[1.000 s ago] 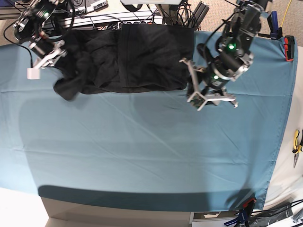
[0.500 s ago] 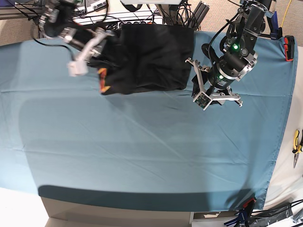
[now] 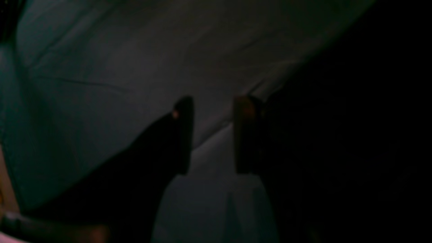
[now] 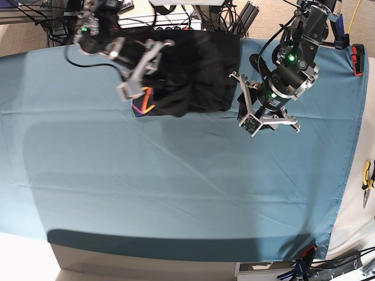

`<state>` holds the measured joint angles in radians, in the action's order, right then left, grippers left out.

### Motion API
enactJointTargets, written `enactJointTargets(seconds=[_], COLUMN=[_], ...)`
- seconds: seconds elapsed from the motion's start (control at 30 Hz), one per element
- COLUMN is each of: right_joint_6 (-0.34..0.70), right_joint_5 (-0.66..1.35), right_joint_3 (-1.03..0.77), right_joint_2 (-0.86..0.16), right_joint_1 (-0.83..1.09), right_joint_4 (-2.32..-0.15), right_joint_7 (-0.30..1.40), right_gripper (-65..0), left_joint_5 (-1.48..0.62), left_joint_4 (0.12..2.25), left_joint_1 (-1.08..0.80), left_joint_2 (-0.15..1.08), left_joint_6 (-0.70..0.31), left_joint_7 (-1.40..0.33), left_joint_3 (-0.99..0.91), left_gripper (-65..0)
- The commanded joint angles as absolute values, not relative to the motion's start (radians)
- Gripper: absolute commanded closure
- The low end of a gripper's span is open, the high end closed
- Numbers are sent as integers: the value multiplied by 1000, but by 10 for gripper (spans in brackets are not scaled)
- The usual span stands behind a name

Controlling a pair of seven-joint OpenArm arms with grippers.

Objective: Fold the T-shirt properly

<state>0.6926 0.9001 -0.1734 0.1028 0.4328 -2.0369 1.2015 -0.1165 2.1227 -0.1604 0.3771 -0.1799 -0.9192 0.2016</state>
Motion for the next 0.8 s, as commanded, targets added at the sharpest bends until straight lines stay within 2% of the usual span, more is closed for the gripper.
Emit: enactJointTargets(seconds=[0.0,0.27,0.77], right_joint_6=[698,698,698], right_joint_5=[917,788,649], right_joint_3=[-160,-81,54], right_joint_2=[105,105,108], right_joint_1=[429,422,399], right_joint_4=[-2055,-2055,-2053], right_joint_7=[1161,1069,1035], right_gripper=[0,0,0], left_joint_5=[-113,-113,-113], left_joint_4=[2142,2142,2142], left_joint_1=[-152,-152,-152], left_joint_2=[383,383,382], left_joint_6=[-176,-176,-176], left_joint_7=[-901,-900,-900], left_joint_3=[199,199,199], left_gripper=[-213,-213,-213])
